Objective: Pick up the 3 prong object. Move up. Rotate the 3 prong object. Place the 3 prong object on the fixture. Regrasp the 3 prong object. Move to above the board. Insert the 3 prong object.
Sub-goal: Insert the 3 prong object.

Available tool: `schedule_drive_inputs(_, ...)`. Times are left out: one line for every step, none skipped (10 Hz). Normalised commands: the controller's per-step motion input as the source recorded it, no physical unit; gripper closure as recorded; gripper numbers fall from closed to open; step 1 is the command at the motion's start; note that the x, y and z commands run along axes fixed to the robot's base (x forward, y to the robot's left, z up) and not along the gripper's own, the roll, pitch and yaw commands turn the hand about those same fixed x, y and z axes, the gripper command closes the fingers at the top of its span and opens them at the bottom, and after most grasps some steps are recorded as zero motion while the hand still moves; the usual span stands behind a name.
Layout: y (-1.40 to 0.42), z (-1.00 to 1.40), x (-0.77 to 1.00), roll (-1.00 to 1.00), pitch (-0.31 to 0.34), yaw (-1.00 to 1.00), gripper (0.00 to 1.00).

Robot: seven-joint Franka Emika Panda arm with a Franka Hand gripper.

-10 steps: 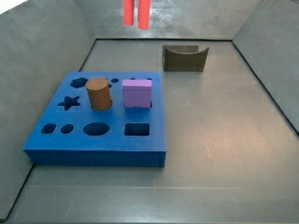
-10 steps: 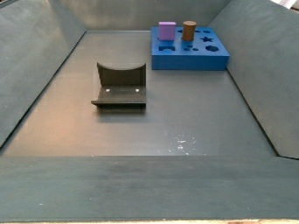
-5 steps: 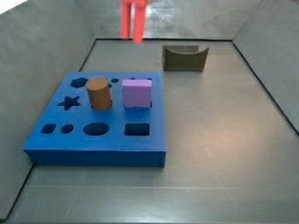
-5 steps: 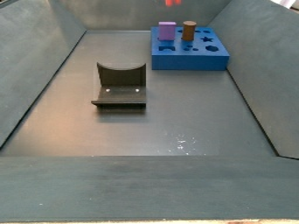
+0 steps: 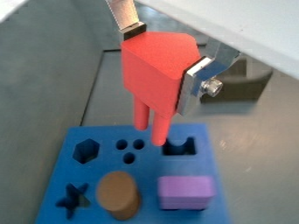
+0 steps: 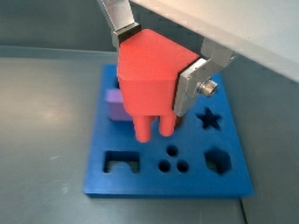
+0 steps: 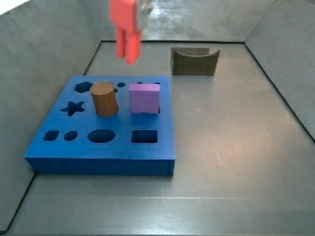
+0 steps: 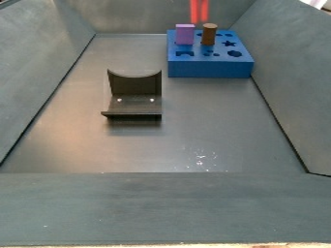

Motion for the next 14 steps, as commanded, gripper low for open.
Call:
schedule_drive_inputs(0.01,-0.54,-0.29,0.00,-0.037,-0.92,1.00)
schedule_drive_inputs(0.00,0.00,0.12,0.00,0.000,-0.05,1.00)
schedule_drive_inputs(0.02,0.00,0.00,-0.04,0.000,-0.03,1.00)
schedule_drive_inputs(0.31,-0.45,0.03,-0.19,0.000,-0.51,1.00)
schedule_drive_inputs(0.34,-0.65,0.00,-0.21,0.000,-0.49,1.00)
schedule_drive_inputs(0.35,-0.47,-0.04,-0.31,-0.057,-0.38,1.00)
schedule_drive_inputs(0.00,0.00,0.03,-0.05,0.000,-0.09,1.00)
schedule_drive_inputs(-0.02,-0.01,0.12,0.00,0.000,-0.02,1.00)
schedule_drive_inputs(0.00,-0.44,-0.18,-0.08,-0.059,-0.91,1.00)
schedule_drive_inputs(0.02,0.00,0.06,-0.01,0.001,-0.12,1.00)
schedule_drive_inputs(0.02,0.00,0.00,0.00,0.000,0.00,1.00)
schedule_drive_inputs(0.23,-0.11,-0.15,-0.21,-0.117,-0.17,1.00)
schedule_drive_inputs(0.46,-0.21,-0.26,-0.24,-0.134,-0.21,1.00)
schedule_drive_inputs(0.26,-0.06,-0.22,-0.20,-0.116,-0.10,1.00)
